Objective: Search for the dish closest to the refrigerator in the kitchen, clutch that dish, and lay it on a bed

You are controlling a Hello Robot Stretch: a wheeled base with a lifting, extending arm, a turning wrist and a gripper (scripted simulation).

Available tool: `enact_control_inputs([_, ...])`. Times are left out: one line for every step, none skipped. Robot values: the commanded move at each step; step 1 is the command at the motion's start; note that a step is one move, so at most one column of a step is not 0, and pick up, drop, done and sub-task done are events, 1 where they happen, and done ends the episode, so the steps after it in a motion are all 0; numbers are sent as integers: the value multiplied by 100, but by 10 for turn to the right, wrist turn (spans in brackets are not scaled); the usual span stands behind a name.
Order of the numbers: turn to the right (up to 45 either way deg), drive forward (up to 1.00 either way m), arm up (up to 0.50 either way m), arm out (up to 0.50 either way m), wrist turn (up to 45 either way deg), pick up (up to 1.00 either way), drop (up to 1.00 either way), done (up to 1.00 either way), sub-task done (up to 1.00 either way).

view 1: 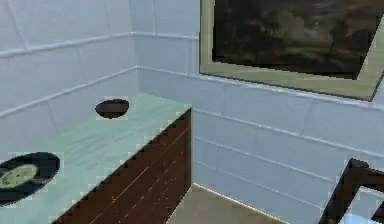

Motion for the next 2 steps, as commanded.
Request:
enact_control_inputs([450,0,0,0,0,0,0,0,0])
enact_control_inputs([450,0,0,0,0,0,0,0,0])
